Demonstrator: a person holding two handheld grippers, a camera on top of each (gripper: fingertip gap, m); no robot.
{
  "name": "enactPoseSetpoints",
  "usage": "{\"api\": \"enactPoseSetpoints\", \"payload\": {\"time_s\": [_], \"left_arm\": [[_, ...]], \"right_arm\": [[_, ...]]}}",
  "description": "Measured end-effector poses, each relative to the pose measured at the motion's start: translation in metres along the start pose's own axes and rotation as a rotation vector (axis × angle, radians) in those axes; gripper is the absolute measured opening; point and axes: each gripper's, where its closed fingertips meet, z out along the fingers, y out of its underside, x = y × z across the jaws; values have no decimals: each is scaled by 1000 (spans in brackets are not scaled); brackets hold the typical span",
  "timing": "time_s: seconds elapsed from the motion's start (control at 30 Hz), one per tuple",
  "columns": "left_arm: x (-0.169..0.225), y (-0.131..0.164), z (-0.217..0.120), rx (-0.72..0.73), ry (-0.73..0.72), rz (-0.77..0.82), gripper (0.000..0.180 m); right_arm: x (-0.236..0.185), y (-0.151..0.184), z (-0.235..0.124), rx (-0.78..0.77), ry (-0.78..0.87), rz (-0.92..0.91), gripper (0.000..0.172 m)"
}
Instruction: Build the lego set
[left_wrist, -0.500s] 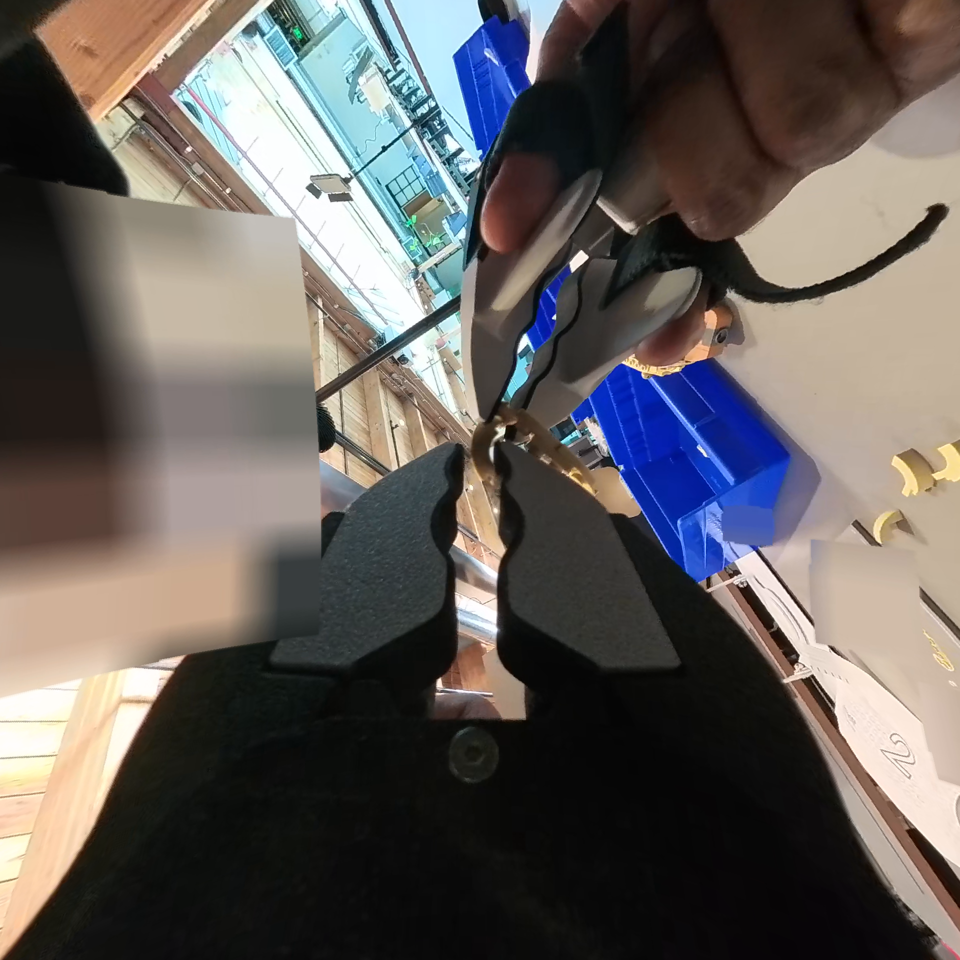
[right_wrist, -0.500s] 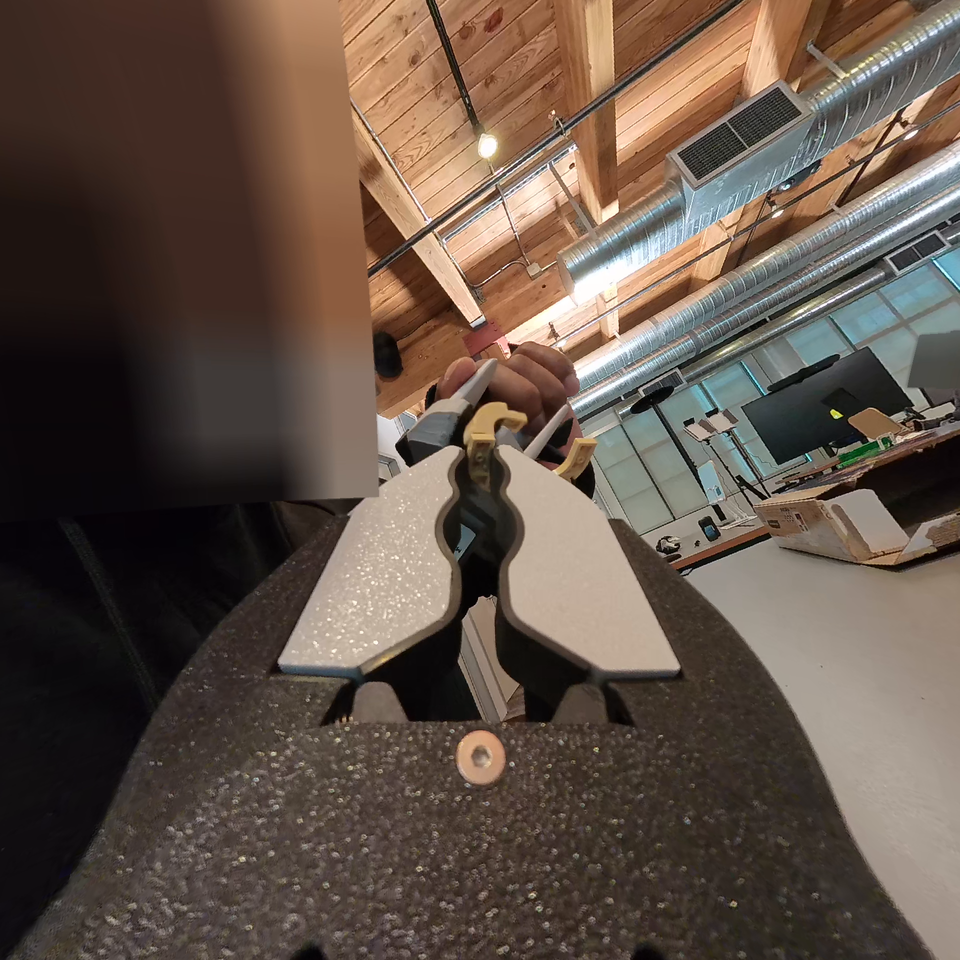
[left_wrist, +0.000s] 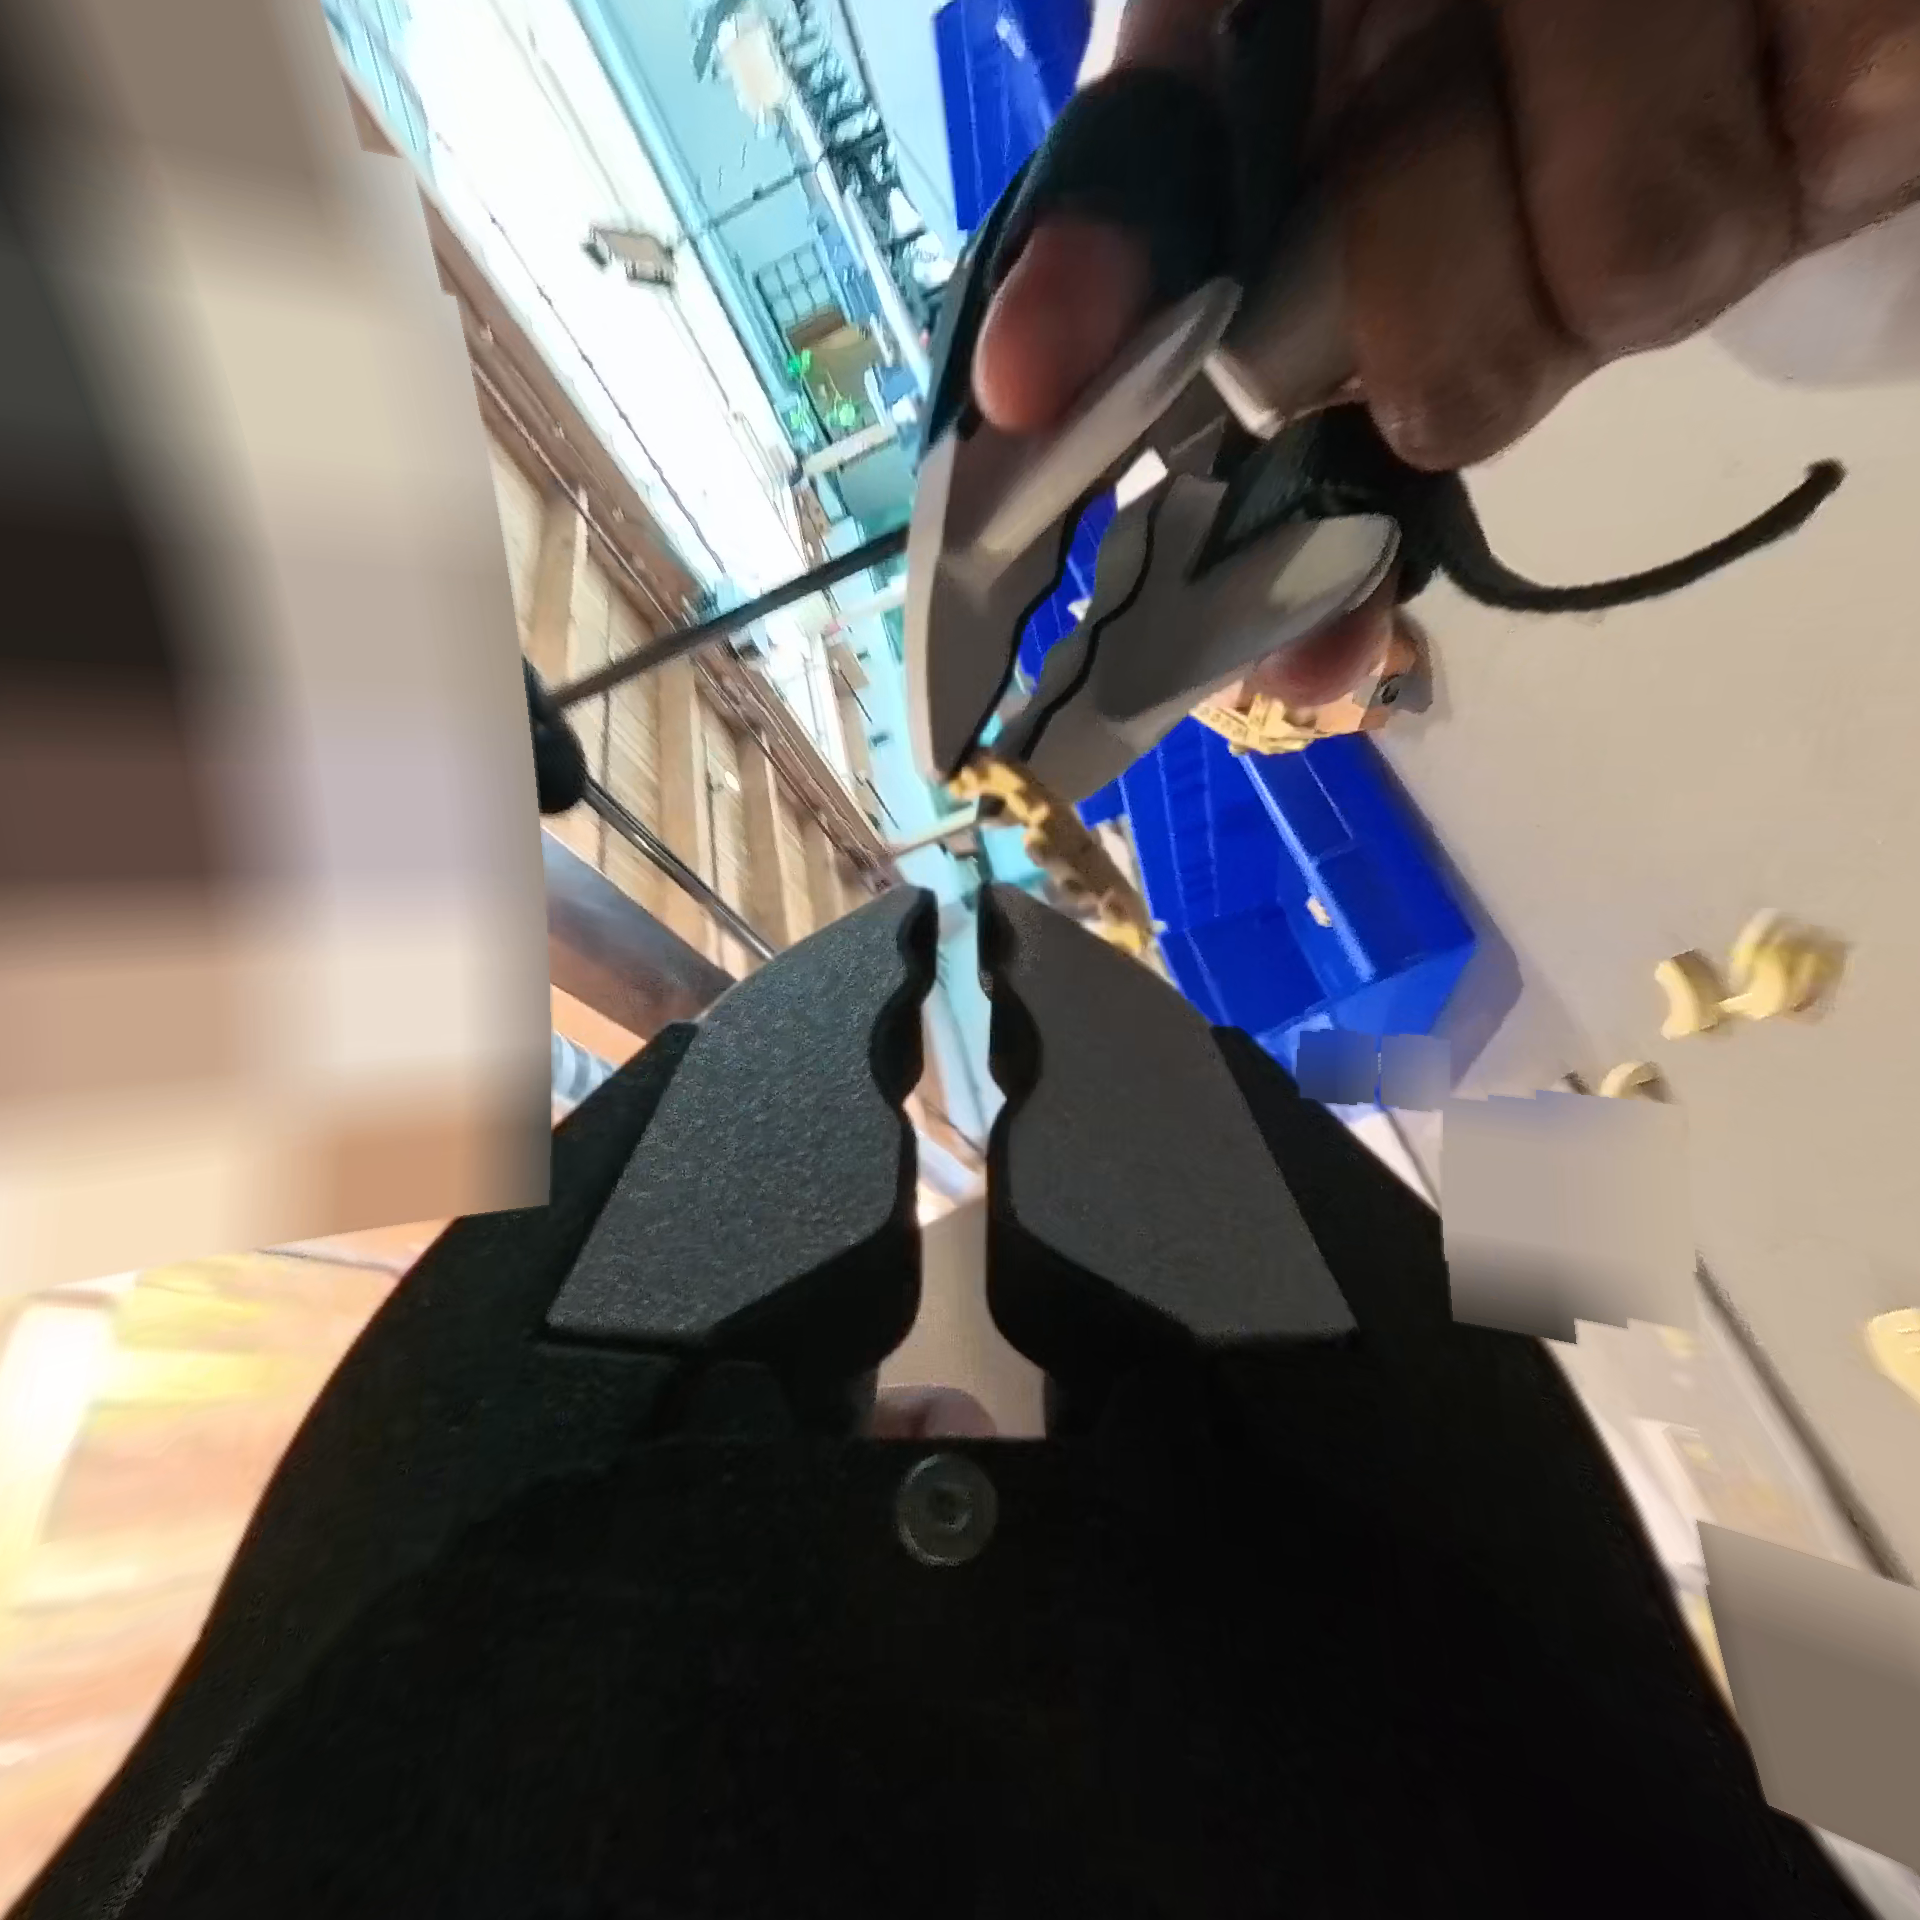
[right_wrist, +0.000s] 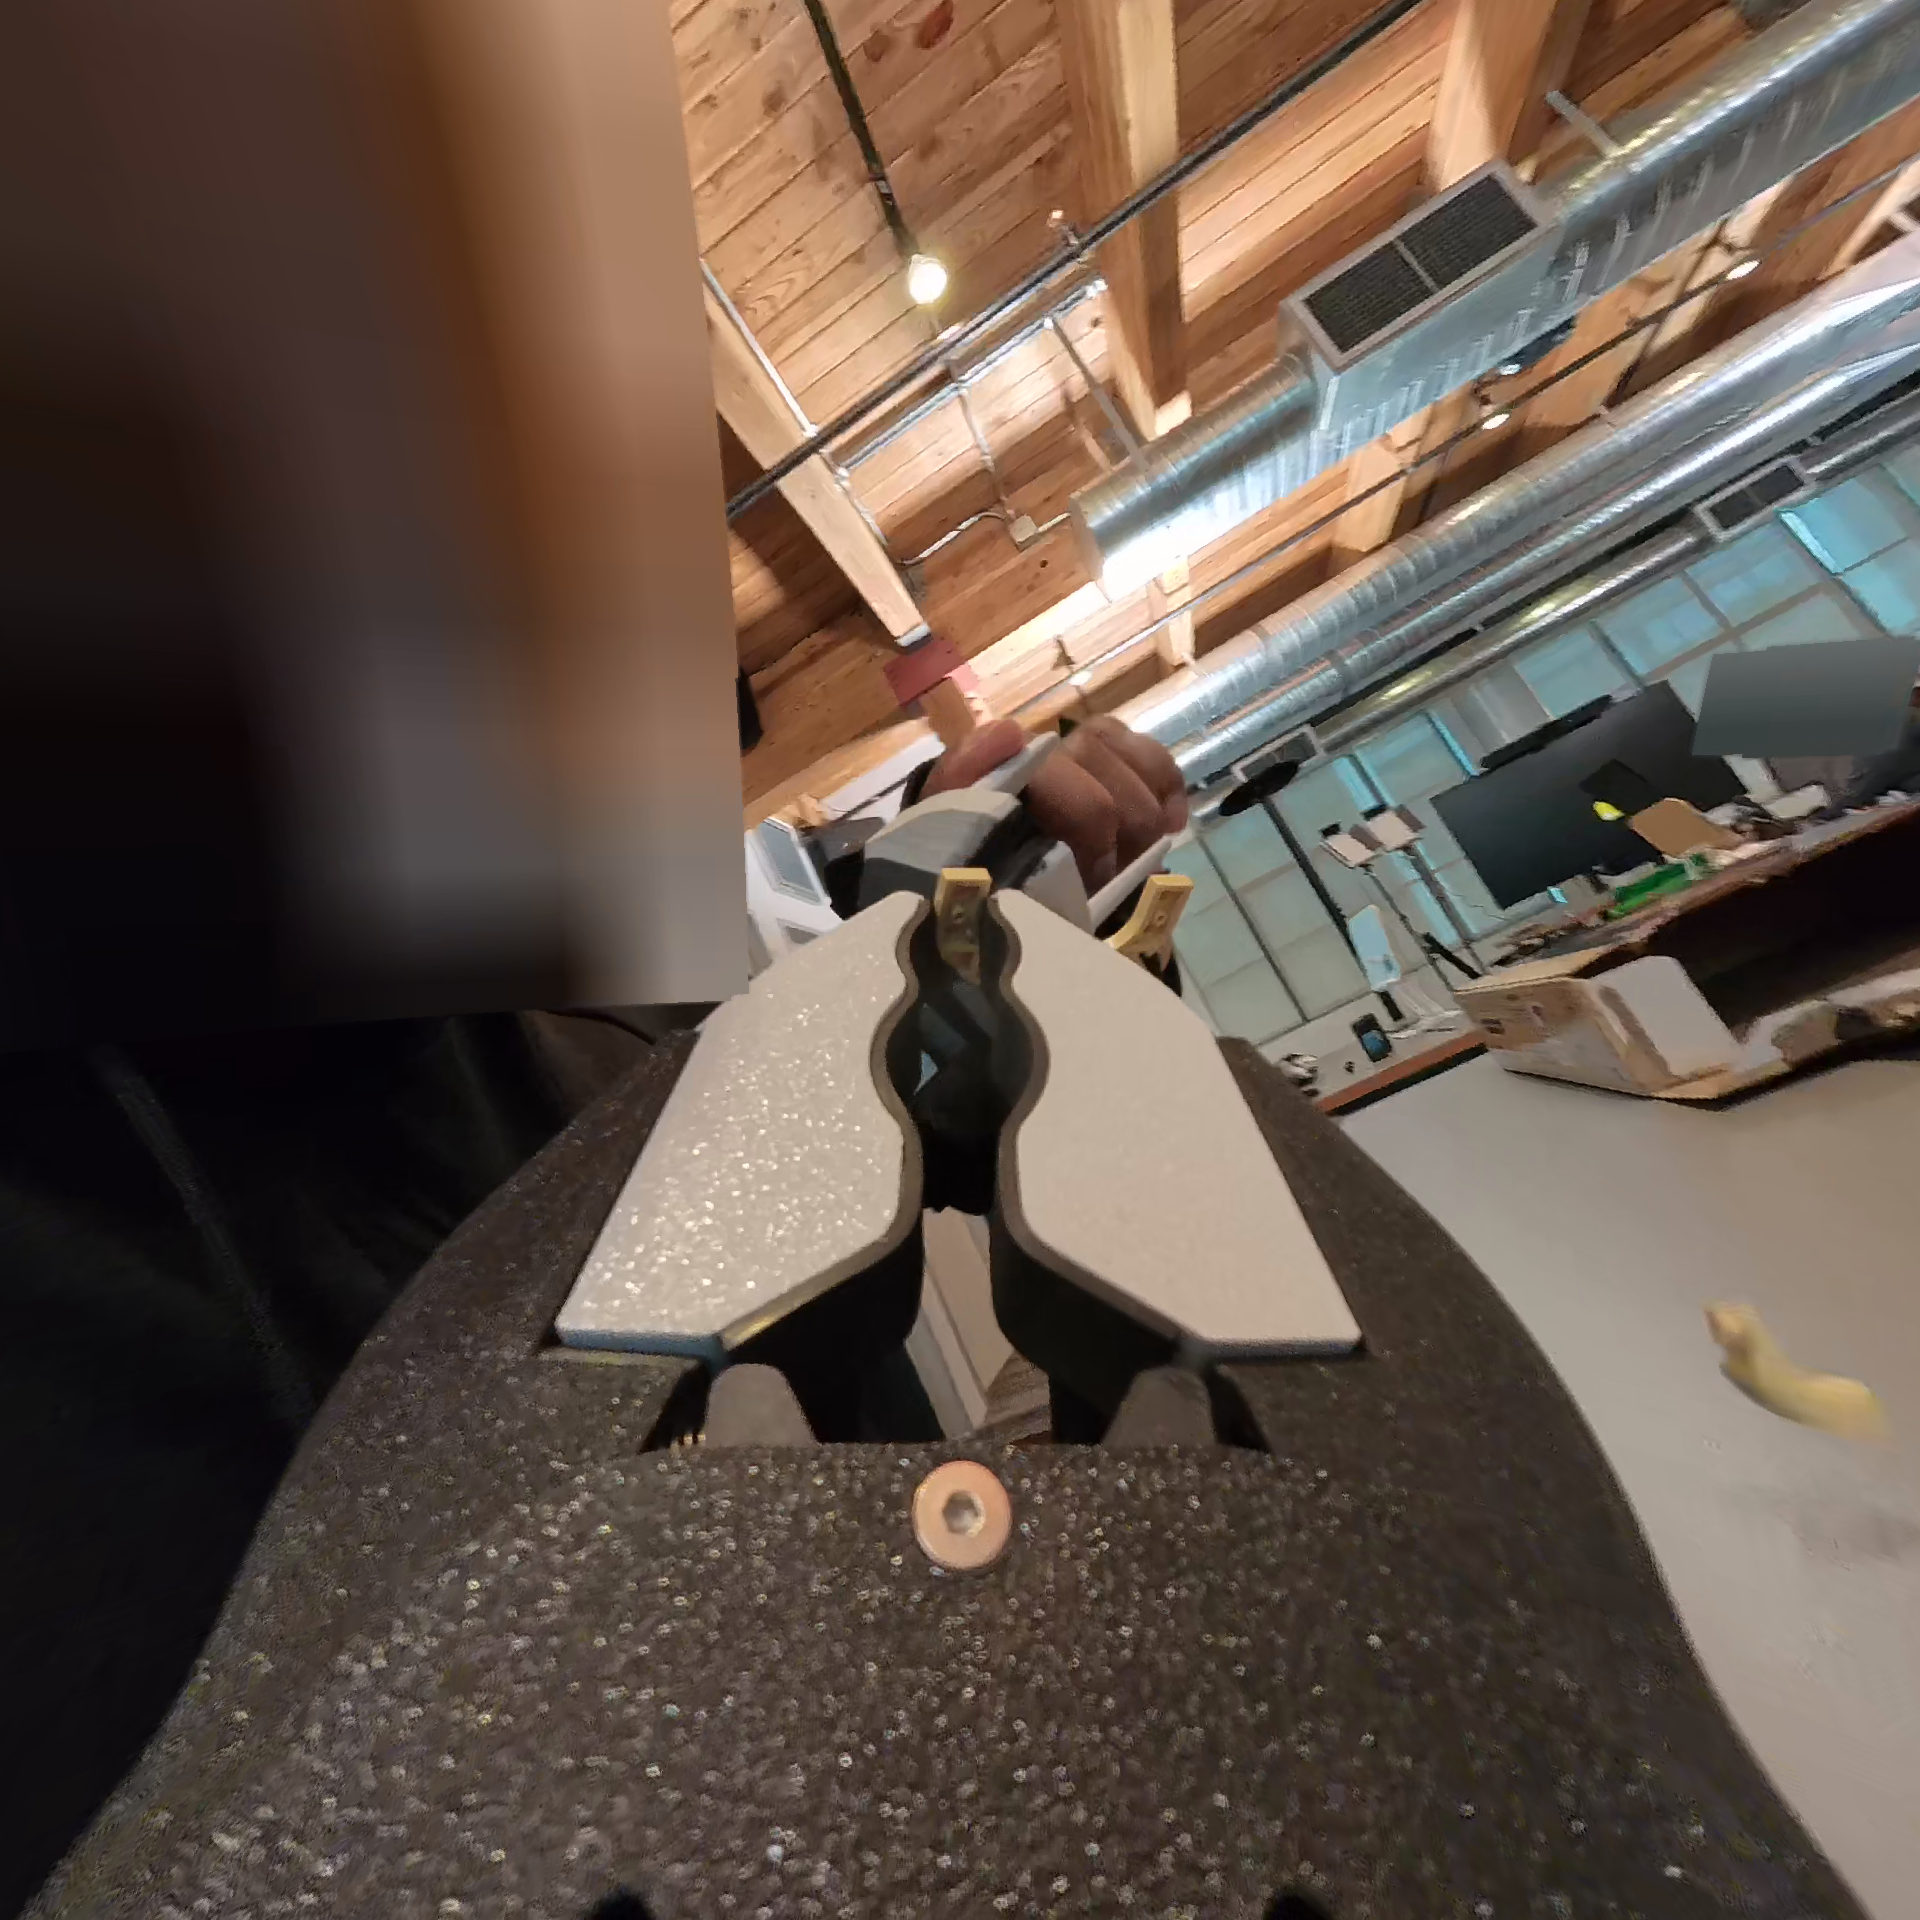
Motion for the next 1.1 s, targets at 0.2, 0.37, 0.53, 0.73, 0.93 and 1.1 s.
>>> {"api": "enactPoseSetpoints", "payload": {"time_s": [0.2,0.37,0.53,0.73,0.93,1.1], "left_arm": [[42,29,-4,-157,84,-472,9],[129,69,-20,-357,399,-876,17],[199,92,-48,-479,675,-1361,26],[220,92,-57,-478,783,-1390,24],[217,89,-42,-428,790,-1366,24],[206,91,-39,-223,996,-1145,22]], "right_arm": [[18,-26,-23,6,163,-53,7],[27,-32,-32,-36,241,-95,8],[29,-29,-31,-53,246,-87,7],[29,-26,-29,-72,250,-92,8],[32,-19,-25,-118,262,-97,8],[32,-15,-24,-139,258,-93,7]]}}
